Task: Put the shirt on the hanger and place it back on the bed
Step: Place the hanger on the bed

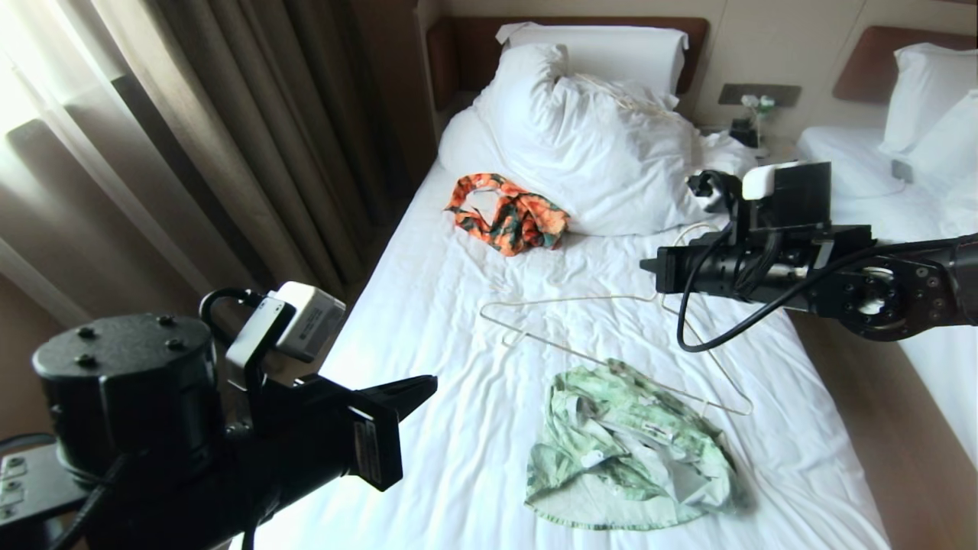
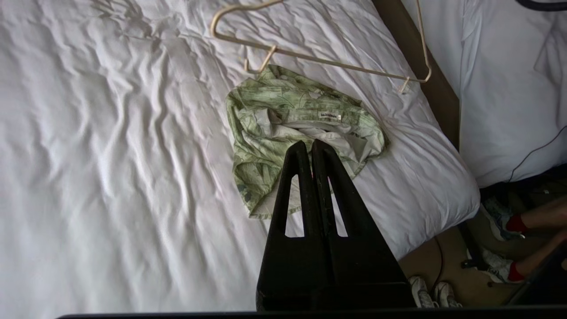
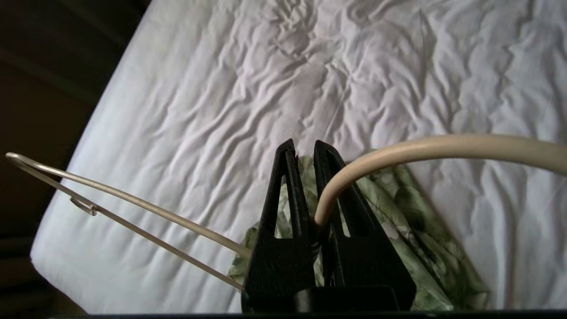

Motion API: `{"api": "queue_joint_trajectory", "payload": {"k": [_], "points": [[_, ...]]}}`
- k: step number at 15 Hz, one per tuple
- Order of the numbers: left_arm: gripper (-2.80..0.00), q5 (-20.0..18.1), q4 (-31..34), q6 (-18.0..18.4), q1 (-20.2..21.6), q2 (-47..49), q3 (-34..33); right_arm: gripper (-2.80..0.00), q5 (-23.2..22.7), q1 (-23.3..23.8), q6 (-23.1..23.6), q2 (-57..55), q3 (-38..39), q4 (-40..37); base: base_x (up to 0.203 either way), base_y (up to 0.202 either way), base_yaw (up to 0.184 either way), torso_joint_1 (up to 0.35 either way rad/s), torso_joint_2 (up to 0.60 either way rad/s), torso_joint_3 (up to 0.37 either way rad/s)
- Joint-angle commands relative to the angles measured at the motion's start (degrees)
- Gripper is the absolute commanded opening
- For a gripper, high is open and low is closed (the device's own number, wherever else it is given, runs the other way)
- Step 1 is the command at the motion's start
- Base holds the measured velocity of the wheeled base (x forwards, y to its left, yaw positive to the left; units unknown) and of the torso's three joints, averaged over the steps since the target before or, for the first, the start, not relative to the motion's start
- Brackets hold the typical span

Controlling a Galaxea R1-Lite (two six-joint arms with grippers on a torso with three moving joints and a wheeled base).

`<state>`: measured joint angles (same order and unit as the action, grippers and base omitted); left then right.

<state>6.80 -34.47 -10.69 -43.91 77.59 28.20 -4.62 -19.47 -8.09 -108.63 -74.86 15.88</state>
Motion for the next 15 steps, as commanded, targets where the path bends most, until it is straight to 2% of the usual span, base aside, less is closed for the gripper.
{"api": "queue_joint_trajectory", "payload": {"k": [1,6,13,15], "points": [[-2.8,0.22,-0.27,-0.2,-0.03,-1.53,-0.78,-2.8,0.53,0.59,0.89,-2.49,0.6,-0.38,0.0,0.0,0.0,0.0,0.0,0.0],[-2.8,0.23,-0.33,-0.55,-0.03,-2.79,-1.47,-2.8,4.98,0.58,7.49,-9.2,2.76,0.11,0.0,0.0,0.0,0.0,0.0,0.0],[-2.8,0.23,-0.33,-1.61,-0.03,-3.84,-2.62,-2.8,6.25,-0.48,9.18,-17.74,3.98,0.21,0.0,0.0,0.0,0.0,0.0,0.0],[-2.8,0.32,-0.33,-1.61,-0.03,-4.58,-2.71,-2.8,6.46,-0.73,11.27,-19.58,4.69,0.28,0.0,0.0,0.0,0.0,0.0,0.0]]}}
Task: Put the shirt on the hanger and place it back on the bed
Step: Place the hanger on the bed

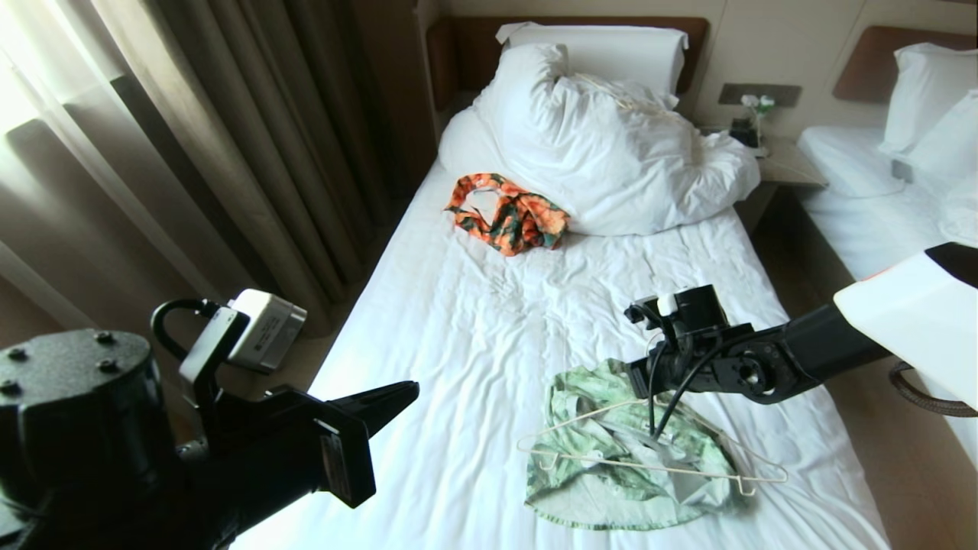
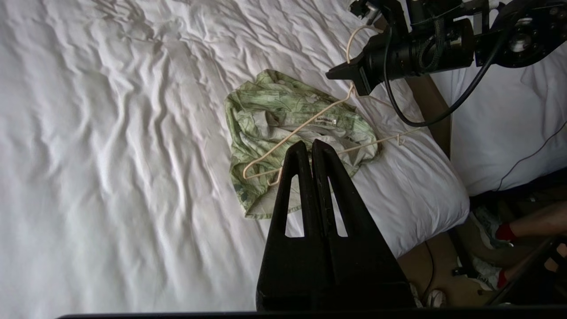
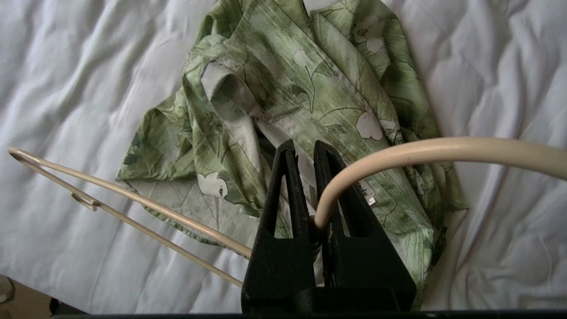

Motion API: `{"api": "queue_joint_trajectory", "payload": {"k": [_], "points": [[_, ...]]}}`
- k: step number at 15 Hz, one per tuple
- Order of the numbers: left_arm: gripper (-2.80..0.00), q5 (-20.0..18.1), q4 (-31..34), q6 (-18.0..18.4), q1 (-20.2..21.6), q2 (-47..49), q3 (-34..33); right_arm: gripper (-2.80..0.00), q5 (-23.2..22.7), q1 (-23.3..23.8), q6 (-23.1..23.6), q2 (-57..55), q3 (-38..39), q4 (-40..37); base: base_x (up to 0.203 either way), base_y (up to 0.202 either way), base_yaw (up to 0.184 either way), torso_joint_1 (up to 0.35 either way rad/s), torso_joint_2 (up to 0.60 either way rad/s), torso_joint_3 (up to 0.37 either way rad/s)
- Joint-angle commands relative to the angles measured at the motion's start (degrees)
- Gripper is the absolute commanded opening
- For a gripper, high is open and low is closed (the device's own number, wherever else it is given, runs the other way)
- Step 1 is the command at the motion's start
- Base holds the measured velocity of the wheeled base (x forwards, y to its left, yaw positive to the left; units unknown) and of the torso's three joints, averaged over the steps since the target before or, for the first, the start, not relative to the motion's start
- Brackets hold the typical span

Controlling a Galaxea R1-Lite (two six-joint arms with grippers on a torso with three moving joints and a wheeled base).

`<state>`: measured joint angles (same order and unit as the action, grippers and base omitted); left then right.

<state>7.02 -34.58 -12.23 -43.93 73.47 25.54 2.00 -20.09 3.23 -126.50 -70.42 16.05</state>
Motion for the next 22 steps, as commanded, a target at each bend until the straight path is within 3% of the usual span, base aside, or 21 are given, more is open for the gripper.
{"api": "queue_joint_trajectory", "payload": {"k": [1,4,8,14,15,16,22], "points": [[-2.8,0.1,-0.14,-0.01,-0.01,-0.94,-0.05,-2.8,0.62,-0.11,0.75,-2.41,0.22,0.11,0.0,0.0,0.0,0.0,0.0,0.0],[-2.8,0.49,-0.13,-0.08,-0.01,-1.71,-0.28,-2.8,1.58,-0.05,2.99,-4.84,-0.05,0.7,0.0,0.0,0.0,0.0,0.0,0.0],[-2.8,0.54,-0.13,-0.04,0.0,-3.11,-0.84,-2.8,2.36,0.14,2.95,-8.44,-0.07,4.63,0.0,0.0,0.0,0.0,0.0,0.0],[-2.8,2.21,0.04,0.1,-0.01,-5.62,-1.9,-2.8,3.85,0.09,2.75,-7.74,2.62,4.57,0.0,0.0,0.0,0.0,0.0,0.0],[-2.8,2.34,0.04,0.1,-0.01,-5.85,-1.9,-1.3,5.13,0.05,2.59,-7.74,2.8,4.99,0.0,0.0,0.0,0.0,0.0,0.0],[-2.8,2.71,0.12,0.16,-0.01,-6.31,-1.98,0.0,5.06,0.05,2.45,-7.25,3.29,5.59,0.0,0.0,0.0,0.0,0.0,0.0],[-2.8,3.52,0.22,0.27,-0.01,-8.24,-2.85,0.0,5.37,-0.03,1.0,-6.08,5.62,8.39,0.0,0.0,0.0,0.0,0.0,0.0]]}}
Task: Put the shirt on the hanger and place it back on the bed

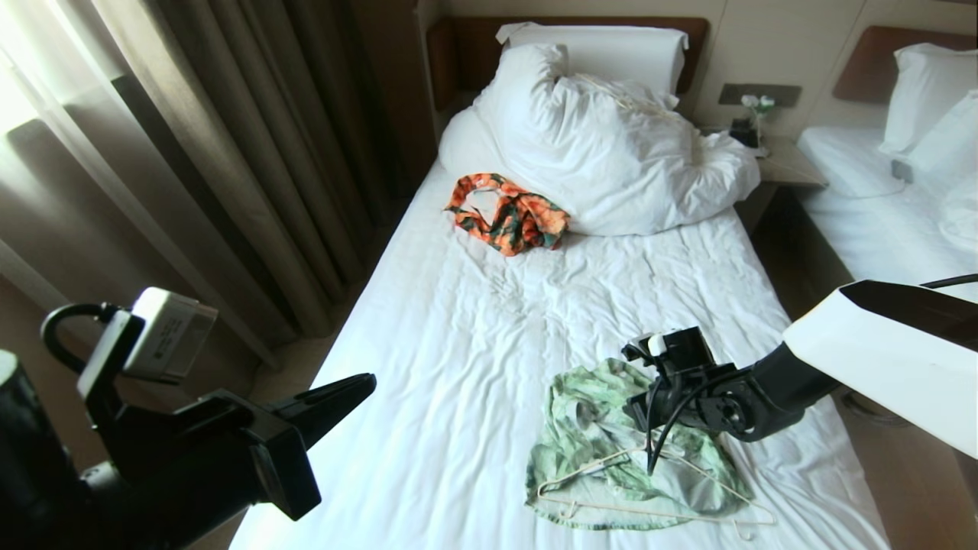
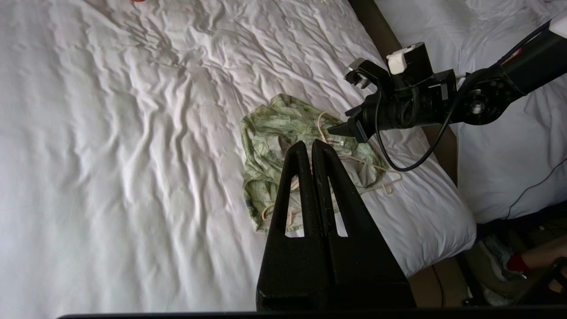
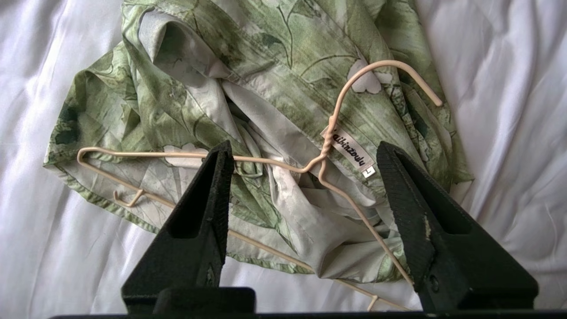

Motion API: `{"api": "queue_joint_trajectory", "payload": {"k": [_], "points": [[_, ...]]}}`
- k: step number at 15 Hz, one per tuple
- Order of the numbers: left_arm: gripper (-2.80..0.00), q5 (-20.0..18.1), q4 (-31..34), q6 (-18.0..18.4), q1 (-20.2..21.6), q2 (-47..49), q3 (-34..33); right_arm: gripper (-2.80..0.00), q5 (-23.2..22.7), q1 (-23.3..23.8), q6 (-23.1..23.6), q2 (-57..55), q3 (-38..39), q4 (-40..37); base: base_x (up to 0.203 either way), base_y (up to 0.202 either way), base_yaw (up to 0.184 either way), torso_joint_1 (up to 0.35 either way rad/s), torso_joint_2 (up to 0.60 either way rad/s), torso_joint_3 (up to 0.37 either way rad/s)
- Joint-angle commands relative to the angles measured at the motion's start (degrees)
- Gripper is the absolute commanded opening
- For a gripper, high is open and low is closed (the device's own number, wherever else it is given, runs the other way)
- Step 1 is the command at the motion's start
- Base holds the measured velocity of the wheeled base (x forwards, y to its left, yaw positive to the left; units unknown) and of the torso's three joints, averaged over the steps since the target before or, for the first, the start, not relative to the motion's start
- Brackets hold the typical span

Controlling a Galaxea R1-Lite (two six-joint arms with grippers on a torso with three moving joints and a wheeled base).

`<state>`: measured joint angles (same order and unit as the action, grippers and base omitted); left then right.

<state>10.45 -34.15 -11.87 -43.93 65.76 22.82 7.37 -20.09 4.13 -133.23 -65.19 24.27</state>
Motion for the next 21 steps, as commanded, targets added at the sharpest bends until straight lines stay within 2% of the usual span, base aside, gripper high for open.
{"api": "queue_joint_trajectory", "payload": {"k": [1,2,3,6,10,15,18,21], "points": [[-2.8,0.1,-0.22,-0.17,-0.01,-0.64,-0.24,0.0,0.1,0.15,0.0,1.05,0.86,0.25,0.0,0.0,0.0,0.0,0.0,0.0],[-2.8,0.1,-0.22,-0.1,-0.01,-1.21,-0.62,-1.56,0.12,0.3,0.0,2.01,1.63,0.28,0.0,0.0,0.0,0.0,0.0,0.0],[-2.8,0.19,-0.22,-0.08,-0.01,-1.51,-1.02,-2.8,0.1,0.43,0.06,3.11,2.89,0.39,0.0,0.0,0.0,0.0,0.0,0.0],[-2.8,2.92,-0.23,-0.16,0.08,-1.78,-1.37,-2.8,0.18,0.56,-0.08,6.9,5.74,0.35,0.0,0.0,0.0,0.0,0.0,0.0],[-2.8,4.79,-0.25,0.0,1.26,-4.15,-2.65,-2.8,1.78,2.04,-0.09,15.26,10.74,0.33,0.0,0.0,0.0,0.0,0.0,0.0],[-2.8,5.84,0.03,3.6,9.46,-9.93,-3.47,-2.8,2.76,3.42,-0.09,30.95,18.35,-0.12,0.0,0.0,0.0,0.0,0.0,0.0],[-2.8,5.88,1.1,5.51,16.12,-15.72,-4.77,-2.8,4.86,3.81,-0.17,40.85,23.94,-0.06,0.0,0.0,0.0,0.0,0.0,0.0],[-2.8,6.06,4.52,9.61,21.44,-19.84,-3.02,-2.8,7.44,3.85,-0.18,51.26,27.13,-0.63,0.0,0.0,0.0,0.0,0.0,0.0]]}}
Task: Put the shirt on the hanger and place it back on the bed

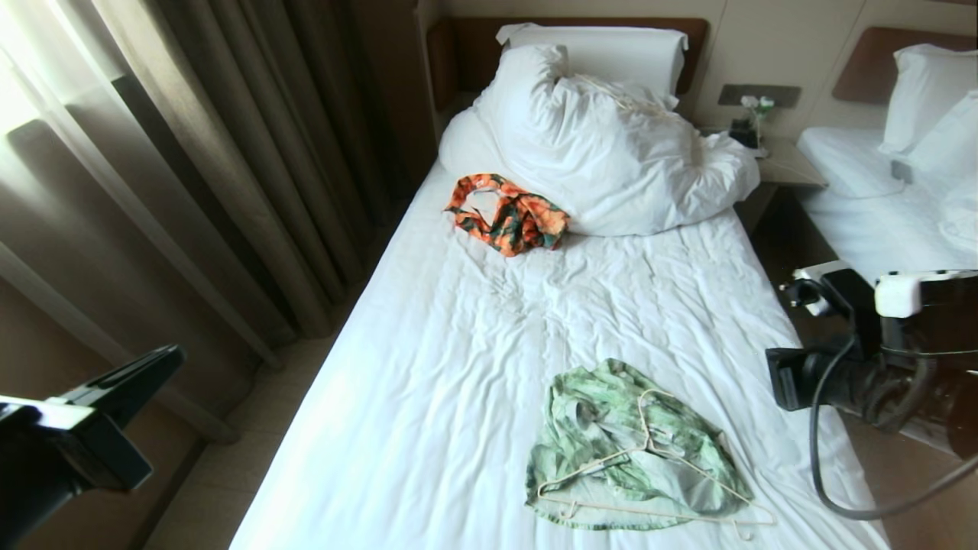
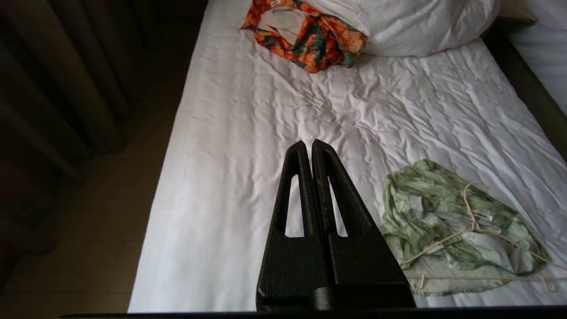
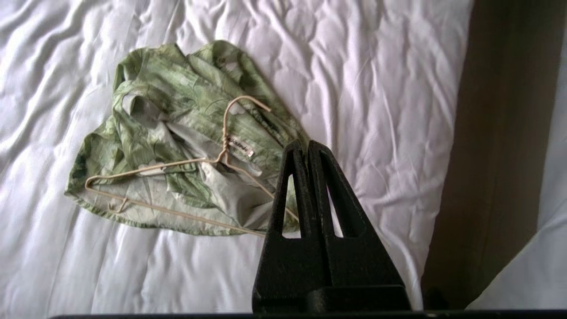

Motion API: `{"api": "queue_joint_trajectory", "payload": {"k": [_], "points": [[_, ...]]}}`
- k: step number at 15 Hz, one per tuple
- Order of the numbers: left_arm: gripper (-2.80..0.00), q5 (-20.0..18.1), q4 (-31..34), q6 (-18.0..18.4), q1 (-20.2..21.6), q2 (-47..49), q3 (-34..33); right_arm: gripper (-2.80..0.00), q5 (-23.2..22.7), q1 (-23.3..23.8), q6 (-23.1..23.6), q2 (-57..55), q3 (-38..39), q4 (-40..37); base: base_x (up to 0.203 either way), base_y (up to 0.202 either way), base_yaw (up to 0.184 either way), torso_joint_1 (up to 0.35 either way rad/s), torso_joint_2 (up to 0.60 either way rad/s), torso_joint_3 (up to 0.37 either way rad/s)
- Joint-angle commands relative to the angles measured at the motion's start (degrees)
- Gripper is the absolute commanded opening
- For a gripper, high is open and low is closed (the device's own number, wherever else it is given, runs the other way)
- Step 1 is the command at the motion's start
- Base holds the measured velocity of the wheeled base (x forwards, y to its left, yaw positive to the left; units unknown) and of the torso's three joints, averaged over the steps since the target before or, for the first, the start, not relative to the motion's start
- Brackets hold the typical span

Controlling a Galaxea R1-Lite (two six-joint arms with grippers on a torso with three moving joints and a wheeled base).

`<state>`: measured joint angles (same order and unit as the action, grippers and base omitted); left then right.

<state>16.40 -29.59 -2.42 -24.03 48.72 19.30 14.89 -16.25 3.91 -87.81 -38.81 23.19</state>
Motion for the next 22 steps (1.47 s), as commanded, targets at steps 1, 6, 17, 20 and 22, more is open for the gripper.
{"api": "queue_joint_trajectory", "payload": {"k": [1,6,17,20,22], "points": [[-2.8,0.19,0.62,0.58,3.05,-4.23,0.81,-2.8,1.15,0.01,0.04,9.66,1.28,-1.07,0.0,0.0,0.0,0.0,0.0,0.0],[-2.8,3.18,7.35,0.88,10.13,-12.18,0.97,-2.8,5.36,0.42,0.0,24.77,2.06,-11.7,0.0,0.0,0.0,0.0,0.0,0.0],[-2.8,7.12,21.55,4.42,19.42,-32.1,3.15,-2.8,9.51,11.08,-3.06,59.72,3.13,-34.87,0.0,0.0,0.0,0.0,0.0,0.0],[-2.8,1.79,21.66,5.91,24.07,-32.77,0.75,-2.8,8.36,11.42,-3.24,61.62,4.83,-35.68,0.0,0.0,0.0,0.0,0.0,0.0],[-2.8,-0.74,21.76,6.54,25.17,-35.79,-2.63,-2.8,7.13,11.44,-3.28,63.89,6.58,-35.67,0.0,0.0,0.0,0.0,0.0,0.0]]}}
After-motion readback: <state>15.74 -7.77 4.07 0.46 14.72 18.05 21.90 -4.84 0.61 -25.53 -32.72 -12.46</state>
